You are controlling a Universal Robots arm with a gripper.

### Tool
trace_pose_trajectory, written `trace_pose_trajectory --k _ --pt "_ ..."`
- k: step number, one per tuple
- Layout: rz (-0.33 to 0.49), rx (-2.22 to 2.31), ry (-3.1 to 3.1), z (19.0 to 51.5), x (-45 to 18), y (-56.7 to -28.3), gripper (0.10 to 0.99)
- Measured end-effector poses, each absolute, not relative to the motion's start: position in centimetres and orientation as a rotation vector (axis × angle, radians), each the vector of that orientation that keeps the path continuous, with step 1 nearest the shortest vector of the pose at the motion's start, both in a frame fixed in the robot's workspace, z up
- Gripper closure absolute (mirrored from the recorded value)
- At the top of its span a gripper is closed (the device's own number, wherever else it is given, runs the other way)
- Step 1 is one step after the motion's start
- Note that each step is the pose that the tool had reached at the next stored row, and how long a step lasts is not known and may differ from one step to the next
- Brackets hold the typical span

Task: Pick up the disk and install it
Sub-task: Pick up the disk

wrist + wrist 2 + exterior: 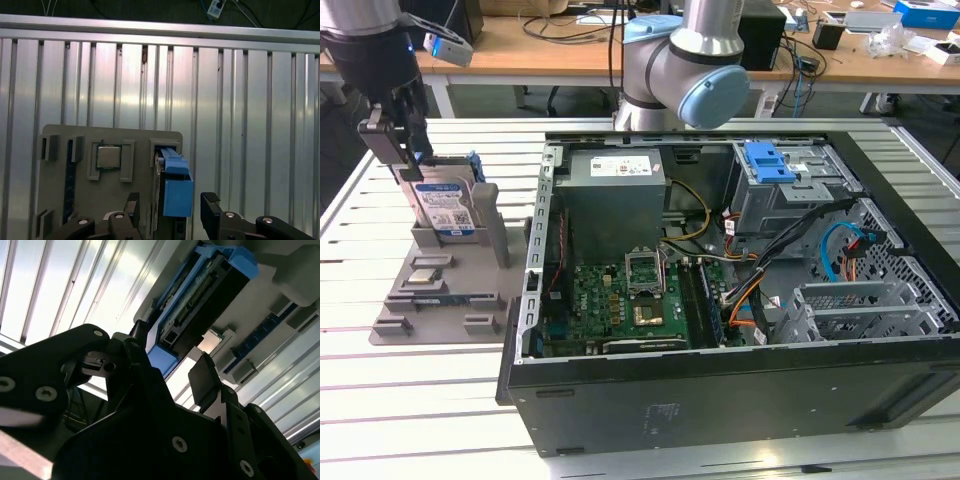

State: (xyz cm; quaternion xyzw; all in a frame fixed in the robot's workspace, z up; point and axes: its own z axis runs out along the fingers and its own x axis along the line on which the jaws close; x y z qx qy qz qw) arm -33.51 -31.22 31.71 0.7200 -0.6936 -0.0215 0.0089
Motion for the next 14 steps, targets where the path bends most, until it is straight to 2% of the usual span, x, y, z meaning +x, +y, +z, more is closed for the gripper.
trace_pose_trajectory --k 14 --pt "-0.067 2.249 -2.167 28.7 -33.5 -31.0 0.486"
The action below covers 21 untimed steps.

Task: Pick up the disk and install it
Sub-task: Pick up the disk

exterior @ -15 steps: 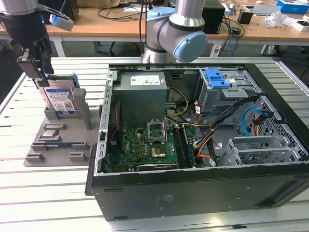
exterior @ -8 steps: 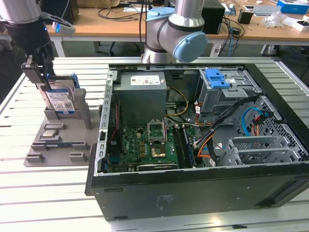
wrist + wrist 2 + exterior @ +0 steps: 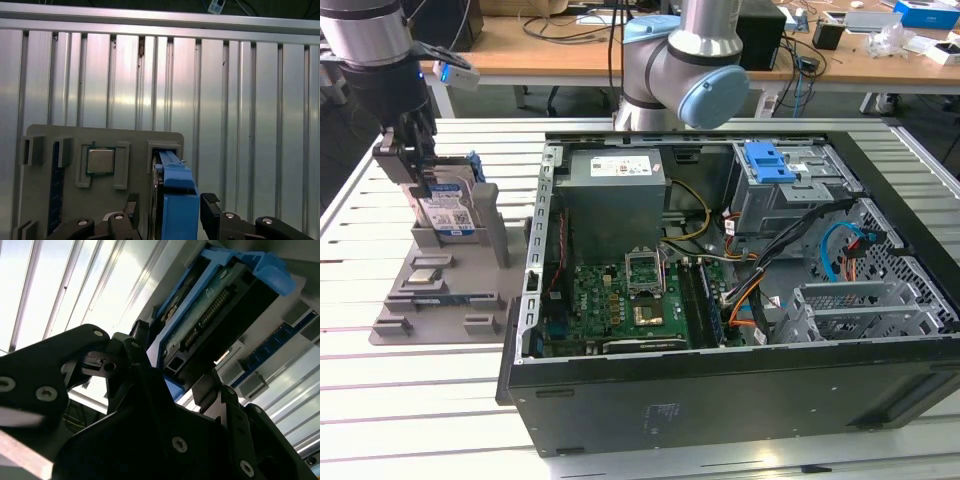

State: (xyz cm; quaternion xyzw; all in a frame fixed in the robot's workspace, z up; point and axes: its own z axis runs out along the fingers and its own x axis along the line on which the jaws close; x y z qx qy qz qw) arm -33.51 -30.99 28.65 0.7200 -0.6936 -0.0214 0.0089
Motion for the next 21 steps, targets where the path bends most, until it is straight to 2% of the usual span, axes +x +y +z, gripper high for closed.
trace_pose_trajectory --k 9,10,11,13,14,21 --pt "-0.067 2.249 -2.167 28.55 -33.51 -30.99 0.486" --pt "-0.067 2.249 -2.167 28.55 -33.51 -30.99 0.565" --pt "-0.067 2.249 -2.167 28.55 -33.51 -30.99 0.565" --pt "-0.067 2.249 -2.167 28.55 -33.51 -30.99 0.690" --pt "-0.067 2.249 -2.167 28.55 -33.51 -30.99 0.714" --pt "-0.067 2.249 -2.166 28.55 -33.51 -30.99 0.714"
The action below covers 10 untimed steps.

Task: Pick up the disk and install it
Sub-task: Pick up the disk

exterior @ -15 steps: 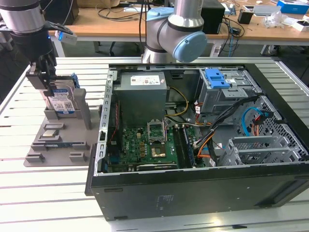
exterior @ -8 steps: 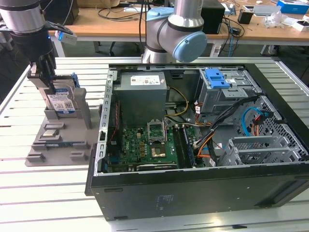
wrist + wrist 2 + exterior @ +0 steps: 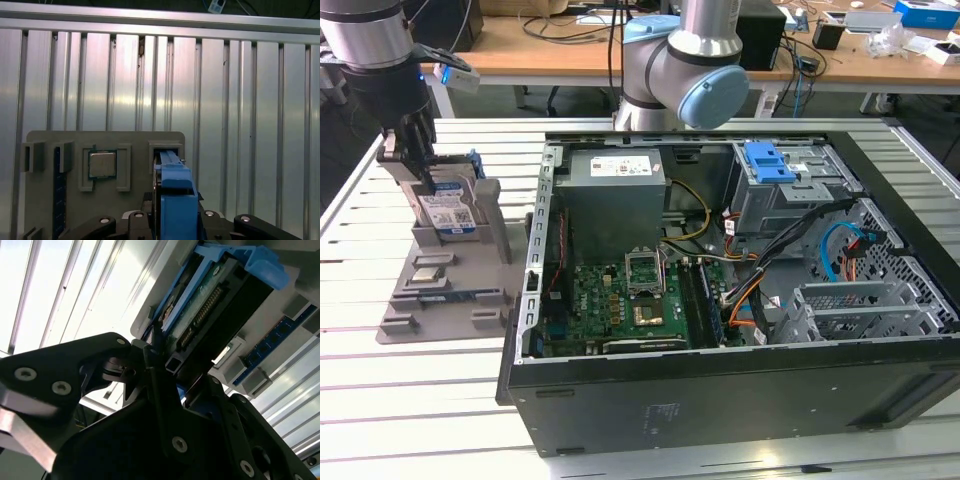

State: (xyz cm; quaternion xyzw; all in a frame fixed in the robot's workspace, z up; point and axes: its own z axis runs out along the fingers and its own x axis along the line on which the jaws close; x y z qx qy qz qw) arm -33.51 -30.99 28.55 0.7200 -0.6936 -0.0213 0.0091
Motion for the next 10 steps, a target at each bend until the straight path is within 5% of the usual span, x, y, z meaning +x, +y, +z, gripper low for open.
trace_pose_trajectory --k 10 --pt "-0.066 2.249 -2.166 28.55 -33.51 -30.99 0.718"
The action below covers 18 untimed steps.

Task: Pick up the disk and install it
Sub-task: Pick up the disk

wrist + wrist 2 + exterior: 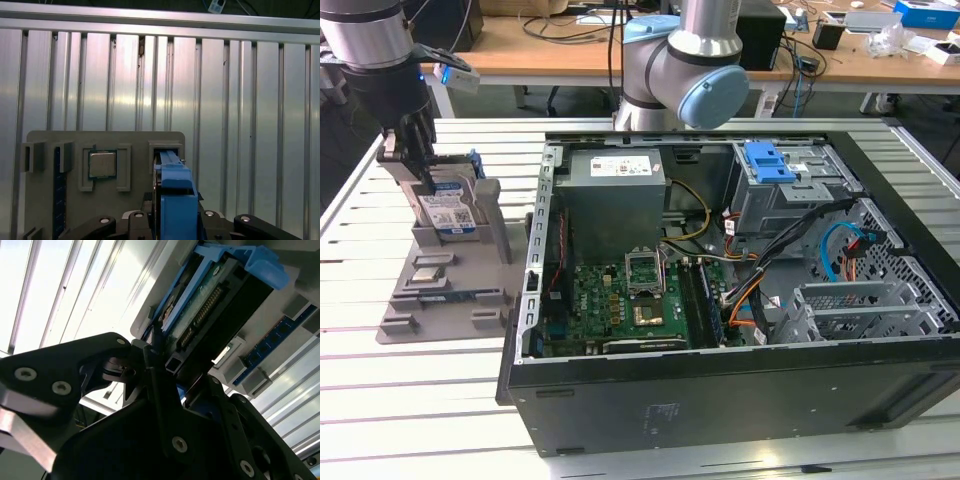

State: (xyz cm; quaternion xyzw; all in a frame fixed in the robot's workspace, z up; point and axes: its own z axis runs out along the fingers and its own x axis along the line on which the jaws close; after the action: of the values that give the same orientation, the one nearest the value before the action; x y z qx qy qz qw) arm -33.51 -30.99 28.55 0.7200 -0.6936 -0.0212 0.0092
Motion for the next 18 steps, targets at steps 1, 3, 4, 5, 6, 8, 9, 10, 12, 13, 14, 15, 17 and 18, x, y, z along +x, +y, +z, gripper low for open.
trace_pose_trajectory --k 1,3,4,5,6,8,9,10,12,13,14,15,17,18 --pt "-0.066 2.249 -2.166 28.6 -33.5 -31.0 0.718" --pt "-0.066 2.249 -2.166 28.6 -33.5 -31.0 0.718" --pt "-0.066 2.249 -2.166 28.6 -33.5 -31.0 0.718" --pt "-0.066 2.249 -2.166 28.6 -33.5 -31.0 0.718" --pt "-0.066 2.249 -2.166 28.6 -33.5 -31.0 0.718" --pt "-0.066 2.249 -2.166 28.8 -33.5 -31.0 0.718" --pt "-0.066 2.249 -2.166 28.9 -33.5 -31.0 0.718" --pt "-0.066 2.249 -2.166 29.1 -33.5 -31.0 0.718" --pt "-0.066 2.249 -2.166 29.5 -33.5 -31.0 0.718" --pt "-0.066 2.249 -2.166 29.6 -33.5 -31.0 0.718" --pt "-0.066 2.249 -2.166 29.8 -33.5 -31.0 0.718" --pt "-0.066 2.249 -2.166 30.0 -33.5 -31.0 0.718" --pt "-0.066 2.249 -2.166 30.3 -33.5 -31.0 0.718" --pt "-0.066 2.249 -2.166 30.5 -33.5 -31.0 0.718"
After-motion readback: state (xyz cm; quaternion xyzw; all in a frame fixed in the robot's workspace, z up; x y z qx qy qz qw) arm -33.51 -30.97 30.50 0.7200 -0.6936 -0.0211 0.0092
